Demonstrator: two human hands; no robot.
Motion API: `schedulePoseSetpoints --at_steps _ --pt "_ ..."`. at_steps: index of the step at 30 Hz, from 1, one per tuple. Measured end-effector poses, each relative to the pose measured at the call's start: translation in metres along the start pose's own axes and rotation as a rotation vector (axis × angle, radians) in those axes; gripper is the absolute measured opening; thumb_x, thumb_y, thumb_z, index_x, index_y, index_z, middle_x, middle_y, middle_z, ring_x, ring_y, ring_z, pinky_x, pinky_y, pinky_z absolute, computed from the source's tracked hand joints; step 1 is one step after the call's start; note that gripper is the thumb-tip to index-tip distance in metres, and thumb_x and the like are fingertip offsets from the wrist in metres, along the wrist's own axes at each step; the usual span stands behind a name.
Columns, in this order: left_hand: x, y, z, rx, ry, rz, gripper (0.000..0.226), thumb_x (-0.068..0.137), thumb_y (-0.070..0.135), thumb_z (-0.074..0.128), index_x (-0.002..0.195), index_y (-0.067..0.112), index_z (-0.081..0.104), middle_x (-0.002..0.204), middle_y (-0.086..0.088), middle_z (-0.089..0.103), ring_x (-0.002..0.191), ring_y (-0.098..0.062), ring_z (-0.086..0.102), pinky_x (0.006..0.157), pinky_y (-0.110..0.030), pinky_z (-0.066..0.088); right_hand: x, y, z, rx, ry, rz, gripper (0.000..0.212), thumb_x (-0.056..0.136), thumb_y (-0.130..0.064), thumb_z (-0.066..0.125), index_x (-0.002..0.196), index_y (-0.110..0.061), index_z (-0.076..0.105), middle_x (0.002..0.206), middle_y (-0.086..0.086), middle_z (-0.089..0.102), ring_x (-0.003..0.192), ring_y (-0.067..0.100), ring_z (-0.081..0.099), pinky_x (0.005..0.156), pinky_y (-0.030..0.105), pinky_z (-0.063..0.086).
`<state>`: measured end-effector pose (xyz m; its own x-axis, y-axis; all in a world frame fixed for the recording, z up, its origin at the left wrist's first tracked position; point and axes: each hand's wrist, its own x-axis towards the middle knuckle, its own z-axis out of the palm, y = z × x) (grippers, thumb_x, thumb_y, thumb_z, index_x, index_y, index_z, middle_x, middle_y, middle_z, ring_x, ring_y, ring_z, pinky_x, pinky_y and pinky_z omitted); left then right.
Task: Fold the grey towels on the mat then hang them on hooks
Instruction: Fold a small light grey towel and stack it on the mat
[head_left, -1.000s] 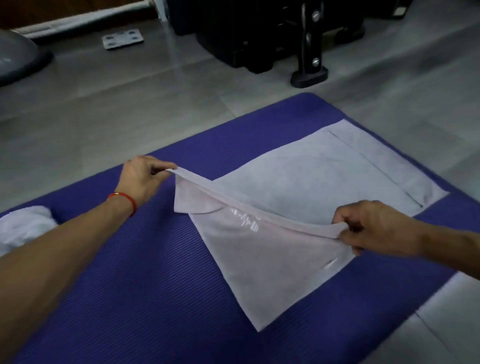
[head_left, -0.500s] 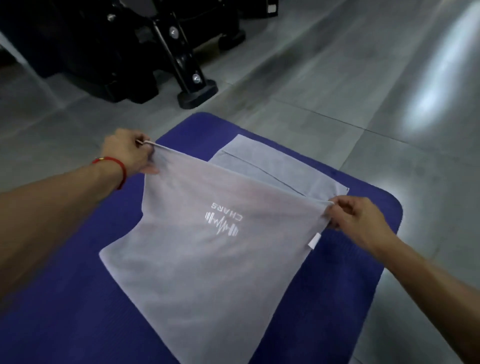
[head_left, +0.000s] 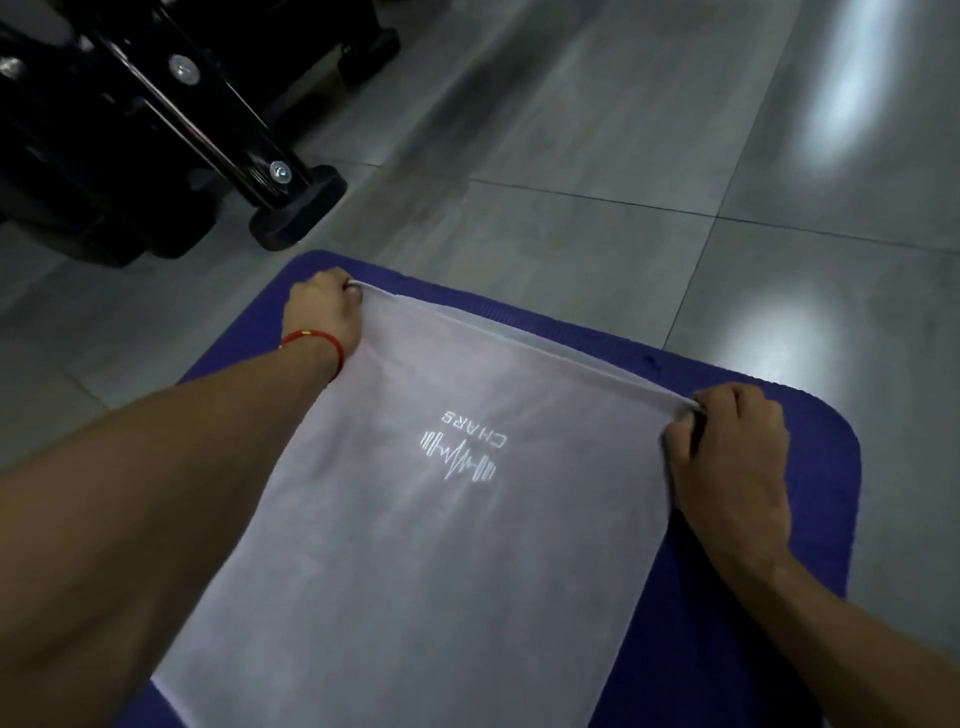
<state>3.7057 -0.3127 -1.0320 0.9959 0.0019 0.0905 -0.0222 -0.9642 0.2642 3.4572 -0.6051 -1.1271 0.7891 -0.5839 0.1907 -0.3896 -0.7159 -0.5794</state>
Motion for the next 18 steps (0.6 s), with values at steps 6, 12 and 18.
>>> schedulePoseSetpoints --at_steps 6,12,18 --pt "0.021 0.020 0.040 -0.060 -0.136 -0.036 0.025 0.102 0.017 0.047 0.105 0.001 0.066 0.111 -0.024 0.066 0.108 -0.043 0.058 0.088 -0.043 0.046 0.001 0.006 0.008 -0.049 -0.004 0.002 0.024 0.086 -0.006 0.071 0.110 -0.007 0.066 0.101 0.015 0.062 0.092 0.032 0.049 0.082 0.051 0.042" --pt "0.033 0.031 0.041 -0.040 -0.295 -0.104 0.028 0.090 0.014 0.057 0.110 0.008 0.075 0.107 -0.018 0.072 0.104 -0.035 0.066 0.090 -0.034 0.054 0.006 0.009 0.013 -0.087 0.039 -0.056 0.039 0.087 -0.023 0.049 0.116 -0.003 0.067 0.104 0.021 0.059 0.093 0.036 0.046 0.079 0.052 0.040" --pt "0.021 0.025 0.013 -0.158 -0.285 -0.066 0.015 0.084 0.018 0.068 0.094 0.018 0.080 0.091 -0.002 0.075 0.089 -0.020 0.070 0.077 -0.024 0.052 0.006 0.005 0.011 -0.098 0.049 -0.065 0.022 0.090 -0.020 0.055 0.102 -0.004 0.063 0.096 0.018 0.058 0.087 0.035 0.046 0.074 0.050 0.040"
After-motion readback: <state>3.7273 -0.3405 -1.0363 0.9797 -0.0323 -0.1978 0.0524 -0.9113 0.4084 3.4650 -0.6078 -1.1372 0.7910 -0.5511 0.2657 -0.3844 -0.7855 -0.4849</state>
